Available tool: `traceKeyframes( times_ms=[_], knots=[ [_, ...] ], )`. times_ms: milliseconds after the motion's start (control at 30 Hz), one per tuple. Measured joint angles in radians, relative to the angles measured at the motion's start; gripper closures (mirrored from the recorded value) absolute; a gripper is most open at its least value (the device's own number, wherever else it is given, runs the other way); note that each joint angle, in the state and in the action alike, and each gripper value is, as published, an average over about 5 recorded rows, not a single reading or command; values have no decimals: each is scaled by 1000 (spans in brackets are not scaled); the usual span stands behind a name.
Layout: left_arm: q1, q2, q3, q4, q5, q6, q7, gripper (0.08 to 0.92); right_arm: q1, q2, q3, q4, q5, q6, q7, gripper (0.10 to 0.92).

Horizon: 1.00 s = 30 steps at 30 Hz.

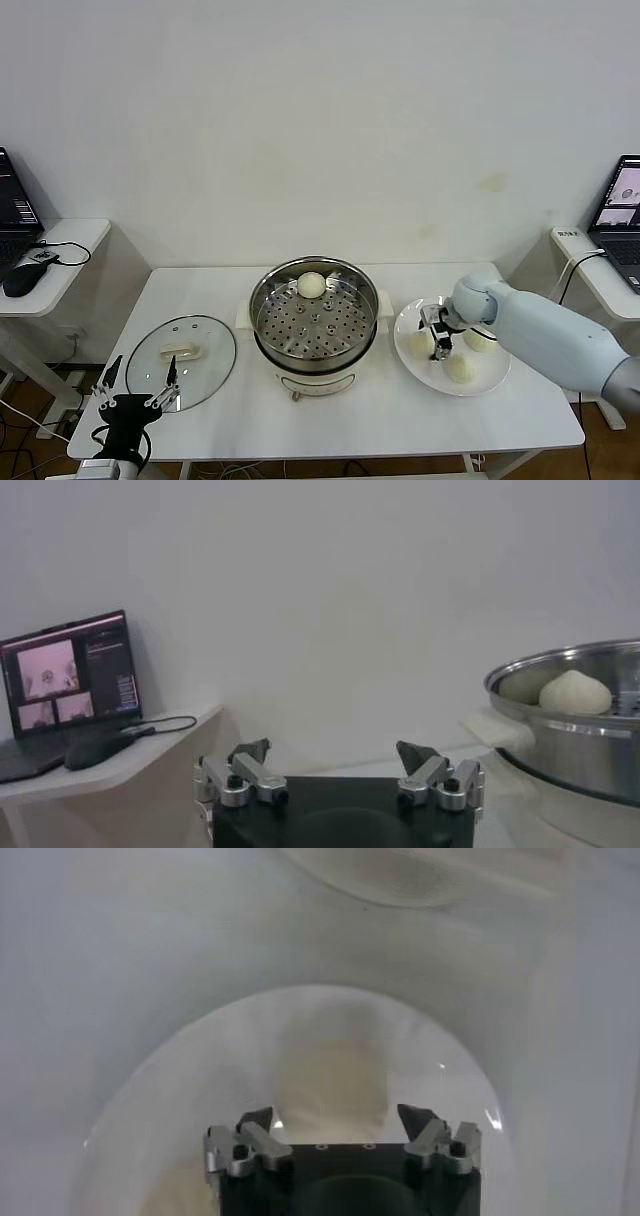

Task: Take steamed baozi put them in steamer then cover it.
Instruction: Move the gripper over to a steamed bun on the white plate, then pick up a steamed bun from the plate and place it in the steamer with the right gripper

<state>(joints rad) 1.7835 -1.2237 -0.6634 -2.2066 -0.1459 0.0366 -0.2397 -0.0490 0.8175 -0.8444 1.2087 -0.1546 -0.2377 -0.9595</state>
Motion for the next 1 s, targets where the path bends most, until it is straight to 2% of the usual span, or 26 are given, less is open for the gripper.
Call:
traceKeyframes(
  times_ms=[200, 333, 633, 1000],
  knots=[
    [1, -1, 0, -5, 1, 0, 0, 177, 0, 7, 6, -5, 0, 0, -10, 406],
    [2, -3, -1, -10, 1, 0, -1, 177, 10, 0, 6, 1, 5, -3, -19, 428],
    [3, -3, -4, -16, -1, 0, -1, 177, 156, -72, -45, 87, 67, -31, -58, 431],
    [4, 5, -2, -30, -5, 1, -1, 177, 533, -90, -226, 246, 255, -114, -71, 421]
  ],
)
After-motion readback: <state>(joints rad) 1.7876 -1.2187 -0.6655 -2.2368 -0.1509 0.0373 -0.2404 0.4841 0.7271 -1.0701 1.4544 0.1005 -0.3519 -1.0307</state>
